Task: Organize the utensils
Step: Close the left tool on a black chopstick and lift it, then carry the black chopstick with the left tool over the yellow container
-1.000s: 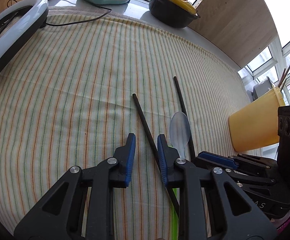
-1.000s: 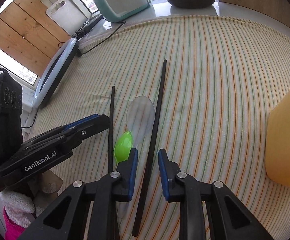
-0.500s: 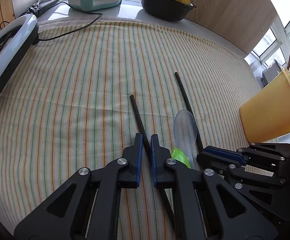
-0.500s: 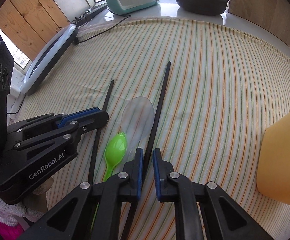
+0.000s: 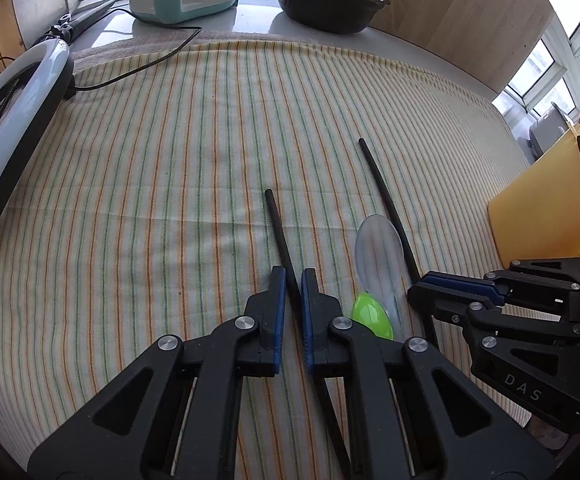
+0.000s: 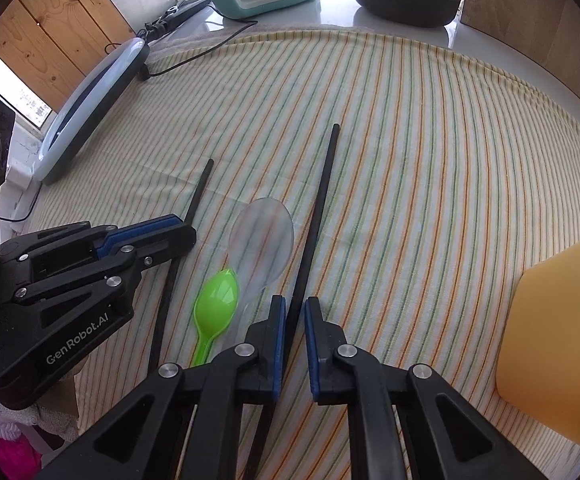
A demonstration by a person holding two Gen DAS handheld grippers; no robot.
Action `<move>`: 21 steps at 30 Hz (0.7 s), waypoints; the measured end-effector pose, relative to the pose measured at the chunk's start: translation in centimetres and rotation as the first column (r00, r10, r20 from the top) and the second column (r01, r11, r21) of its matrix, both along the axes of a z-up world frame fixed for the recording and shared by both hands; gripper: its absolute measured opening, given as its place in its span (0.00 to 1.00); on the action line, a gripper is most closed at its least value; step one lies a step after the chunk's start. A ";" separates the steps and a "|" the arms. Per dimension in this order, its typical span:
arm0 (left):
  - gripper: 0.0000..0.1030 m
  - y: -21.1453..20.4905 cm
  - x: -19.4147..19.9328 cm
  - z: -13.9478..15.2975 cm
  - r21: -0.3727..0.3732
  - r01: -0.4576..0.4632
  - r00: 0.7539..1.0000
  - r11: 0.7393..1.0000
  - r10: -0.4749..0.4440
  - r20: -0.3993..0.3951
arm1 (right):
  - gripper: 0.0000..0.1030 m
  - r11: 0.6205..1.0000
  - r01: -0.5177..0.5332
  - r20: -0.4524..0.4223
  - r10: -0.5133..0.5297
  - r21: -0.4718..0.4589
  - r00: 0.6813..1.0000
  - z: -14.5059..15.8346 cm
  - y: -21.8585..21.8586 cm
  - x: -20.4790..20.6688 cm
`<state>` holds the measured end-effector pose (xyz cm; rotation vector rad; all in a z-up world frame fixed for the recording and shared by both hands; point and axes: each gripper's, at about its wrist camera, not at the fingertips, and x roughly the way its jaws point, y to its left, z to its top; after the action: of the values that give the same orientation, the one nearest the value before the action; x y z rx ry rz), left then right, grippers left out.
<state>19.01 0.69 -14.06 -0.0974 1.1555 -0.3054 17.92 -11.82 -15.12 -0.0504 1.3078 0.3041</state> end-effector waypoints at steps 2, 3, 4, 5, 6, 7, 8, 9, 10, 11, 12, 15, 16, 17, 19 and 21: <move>0.05 0.4 0.0 -0.1 -0.031 -0.016 1.000 0.999 0.016 -0.004 | 0.05 1.000 0.005 0.005 -0.005 0.007 1.000 0.1 -0.2 -0.2; 0.05 0.8 0.0 -0.1 -0.054 -0.028 1.000 0.998 0.028 -0.008 | 0.05 1.000 0.006 0.009 -0.006 0.009 1.000 0.1 -0.2 -0.3; 0.04 1.2 0.0 -0.1 -0.077 -0.045 0.999 0.996 0.045 -0.013 | 0.05 1.000 0.010 0.014 -0.010 0.015 1.000 0.2 -0.4 -0.4; 0.04 1.6 -0.1 -0.1 -0.102 -0.060 0.998 0.993 0.059 -0.016 | 0.04 1.000 0.014 0.019 -0.015 0.022 1.000 0.3 -0.6 -0.6; 0.04 2.0 -0.2 0.1 -0.123 -0.070 0.998 0.990 0.069 -0.016 | 0.03 0.999 0.016 0.026 -0.017 0.030 1.000 0.5 -0.8 -0.8; 0.04 2.3 -0.3 0.3 -0.136 -0.079 0.997 0.988 0.078 -0.011 | 0.03 0.999 0.017 0.036 -0.018 0.037 0.999 0.7 -0.9 -1.0; 0.04 2.7 -0.4 0.7 -0.147 -0.089 0.996 0.985 0.089 -0.003 | 0.03 0.999 0.016 0.047 -0.018 0.044 0.999 0.9 -1.1 -1.2; 0.04 3.1 -0.6 1.0 -0.158 -0.096 0.995 0.983 0.098 0.005 | 0.03 0.998 0.016 0.056 -0.019 0.053 0.998 1.2 -1.3 -1.4; 0.04 3.4 -0.7 1.4 -0.169 -0.101 0.995 0.980 0.104 0.011 | 0.03 0.998 0.015 0.066 -0.019 0.062 0.998 1.5 -1.4 -1.5; 0.04 3.7 -0.9 1.8 -0.179 -0.102 0.994 0.979 0.107 0.019 | 0.03 0.997 0.016 0.077 -0.022 0.071 0.997 1.9 -1.6 -1.7; 0.04 3.8 -1.1 2.3 -0.186 -0.101 0.994 0.977 0.108 0.029 | 0.03 0.997 0.018 0.088 -0.025 0.080 0.996 2.3 -1.8 -1.8; 0.04 4.1 -1.6 3.9 -0.198 -0.094 0.992 0.976 0.109 0.067 | 0.03 0.994 0.025 0.118 -0.038 0.107 0.992 3.5 -2.4 -2.2; 0.04 4.2 -1.8 4.3 -0.201 -0.091 0.991 0.975 0.108 0.079 | 0.03 0.994 0.023 0.130 -0.038 0.111 0.991 3.9 -2.5 -2.3; 0.04 4.1 -2.0 4.8 -0.200 -0.086 0.990 0.976 0.106 0.091 | 0.03 0.993 0.020 0.148 -0.037 0.113 0.988 4.4 -2.5 -2.6; 0.03 4.1 -2.4 5.8 -0.200 -0.079 0.988 0.977 0.104 0.117 | 0.03 0.993 0.013 0.181 -0.035 0.117 0.983 5.3 -2.6 -3.1; 0.03 4.0 -2.7 6.8 -0.209 -0.075 0.984 0.975 0.105 0.140 | 0.03 0.993 0.005 0.216 -0.032 0.122 0.976 6.3 -2.6 -3.6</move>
<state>16.30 4.66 -7.30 -0.3009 0.9645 -0.3436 14.28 -14.38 -8.83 0.0299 1.0702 0.3512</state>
